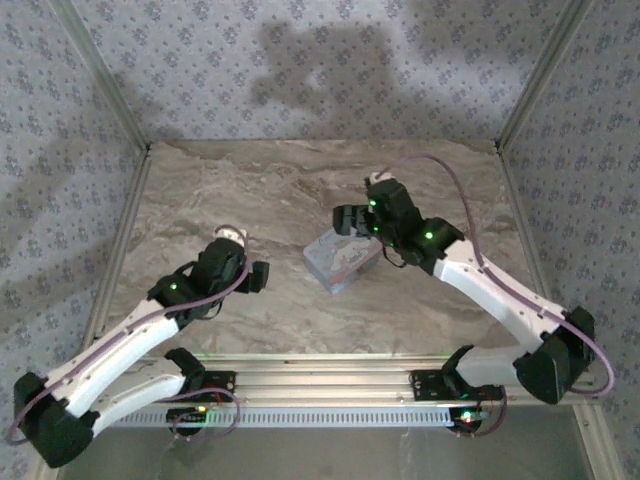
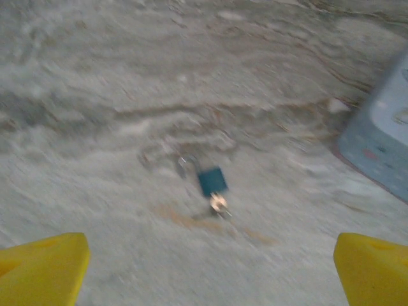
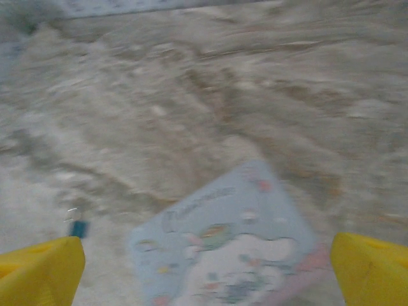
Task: Unlock a padlock with a key
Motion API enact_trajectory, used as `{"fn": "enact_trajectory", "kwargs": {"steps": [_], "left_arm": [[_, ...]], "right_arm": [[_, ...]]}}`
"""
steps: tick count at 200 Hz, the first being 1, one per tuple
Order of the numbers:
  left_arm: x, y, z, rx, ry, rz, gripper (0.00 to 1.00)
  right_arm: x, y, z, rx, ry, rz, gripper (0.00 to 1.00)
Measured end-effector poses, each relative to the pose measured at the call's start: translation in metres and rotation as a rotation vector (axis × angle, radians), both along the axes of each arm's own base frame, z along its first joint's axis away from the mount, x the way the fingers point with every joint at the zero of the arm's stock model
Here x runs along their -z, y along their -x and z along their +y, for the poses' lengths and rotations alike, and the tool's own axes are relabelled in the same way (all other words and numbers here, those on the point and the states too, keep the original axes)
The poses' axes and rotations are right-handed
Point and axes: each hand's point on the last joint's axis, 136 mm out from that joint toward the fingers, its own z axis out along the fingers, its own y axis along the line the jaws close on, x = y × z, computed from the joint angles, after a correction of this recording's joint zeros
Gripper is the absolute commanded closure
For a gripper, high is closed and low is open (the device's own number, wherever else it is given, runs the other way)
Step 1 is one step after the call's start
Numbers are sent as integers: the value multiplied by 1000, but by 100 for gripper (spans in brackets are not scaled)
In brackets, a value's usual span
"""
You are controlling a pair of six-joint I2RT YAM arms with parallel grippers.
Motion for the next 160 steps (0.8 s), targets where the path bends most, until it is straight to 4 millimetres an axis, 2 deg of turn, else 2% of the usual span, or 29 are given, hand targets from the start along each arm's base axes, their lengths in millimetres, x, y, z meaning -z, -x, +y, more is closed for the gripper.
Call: {"fn": "enact_trajectory", "kwargs": {"steps": [31,57,73,103,130,144,160], "left_arm": [[10,-46,34,-81,-105,-22,2],[12,-73,60,-111,-163,-79,2],[22,-80,69,-99,-187,-129,2],[62,-76,98,-134,-180,-150,2],[89,-74,122,-208,-138,-173,2],[94,-77,120,-198,-120,-188,2],[86,-88,113,-173,-88,-246,2]], "right_arm": [[19,-10,-63,124,146,-99,0],[60,-17,-116,225,295,-123,0],[87,-15,-147,278,353,-111,0],[121,-10,-197,375,363,-109,0],[132,-14,-225,443,351,-159,0],[140,-19,-226,431,353,-188,0],[153,-21,-224,403,353,-210,0]]}}
